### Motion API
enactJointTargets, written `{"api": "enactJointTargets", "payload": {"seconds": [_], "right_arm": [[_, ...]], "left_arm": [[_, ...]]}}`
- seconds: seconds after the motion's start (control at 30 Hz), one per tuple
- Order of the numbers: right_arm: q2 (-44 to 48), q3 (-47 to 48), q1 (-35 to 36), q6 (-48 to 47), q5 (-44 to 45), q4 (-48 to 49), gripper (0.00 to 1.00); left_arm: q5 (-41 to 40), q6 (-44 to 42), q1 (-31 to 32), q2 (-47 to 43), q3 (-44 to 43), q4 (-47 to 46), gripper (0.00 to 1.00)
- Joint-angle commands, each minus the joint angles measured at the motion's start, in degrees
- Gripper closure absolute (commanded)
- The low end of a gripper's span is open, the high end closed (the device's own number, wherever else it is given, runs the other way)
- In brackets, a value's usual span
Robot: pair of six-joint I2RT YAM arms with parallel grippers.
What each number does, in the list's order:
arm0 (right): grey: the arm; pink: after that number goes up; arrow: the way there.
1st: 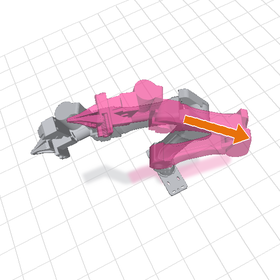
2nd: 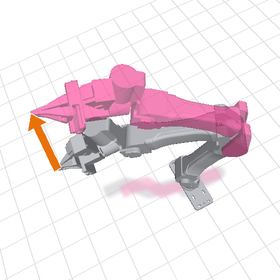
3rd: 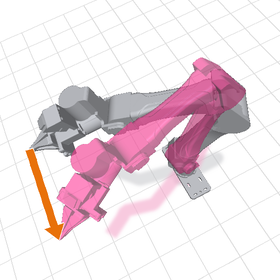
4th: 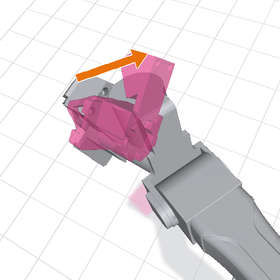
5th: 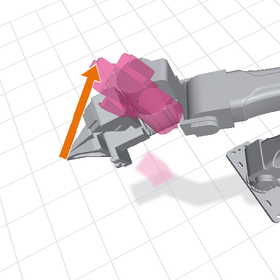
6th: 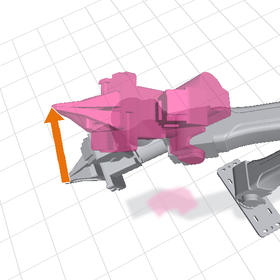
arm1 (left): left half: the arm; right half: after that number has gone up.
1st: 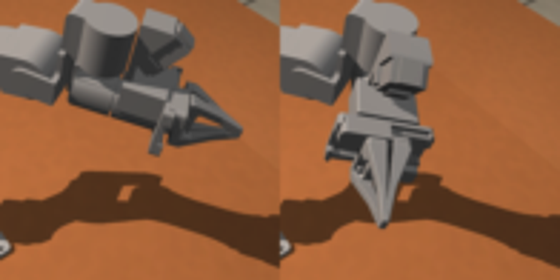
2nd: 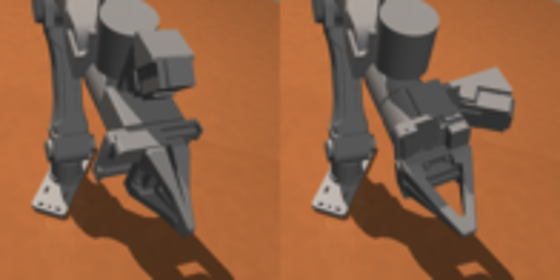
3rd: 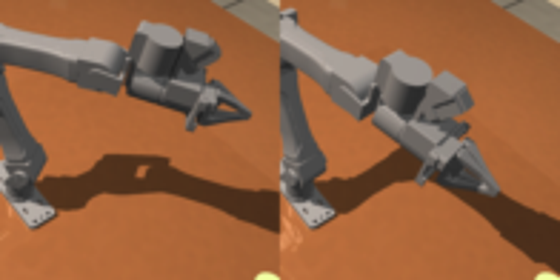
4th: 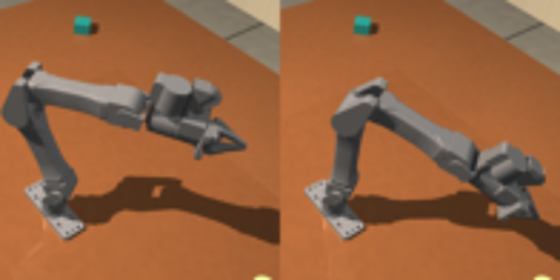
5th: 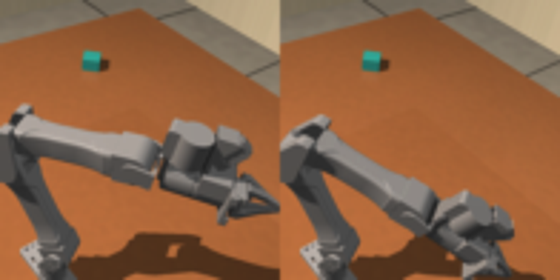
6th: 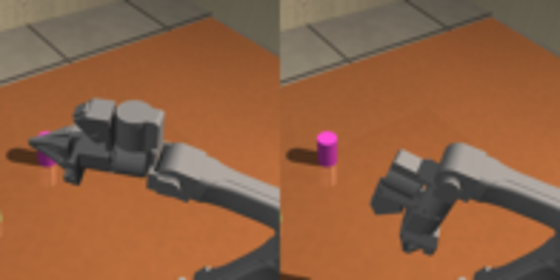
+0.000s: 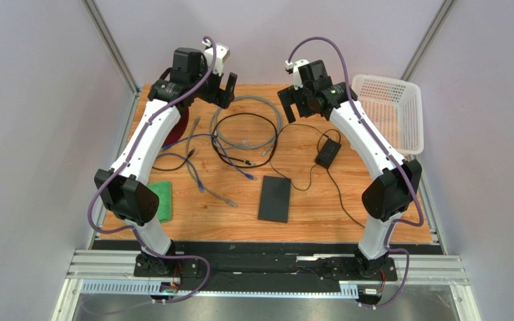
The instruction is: Pull the plug from the switch port
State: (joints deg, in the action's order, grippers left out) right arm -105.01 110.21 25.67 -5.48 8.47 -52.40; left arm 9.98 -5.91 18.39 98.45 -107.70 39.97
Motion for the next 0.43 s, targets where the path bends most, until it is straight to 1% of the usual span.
{"api": "enactJointTargets", "payload": {"seconds": [0.0,0.4], "right_arm": [[3.85,-0.61,1.48,-1.73,0.58,2.66,0.0],[4.55,-0.7,2.8,-2.26,-0.12,2.57,0.0]], "left_arm": [[0.57,-0.33,0.24,-2.74,-0.23,-1.03,0.01],[0.57,-0.77,0.33,-3.71,0.21,-0.94,0.01]]}}
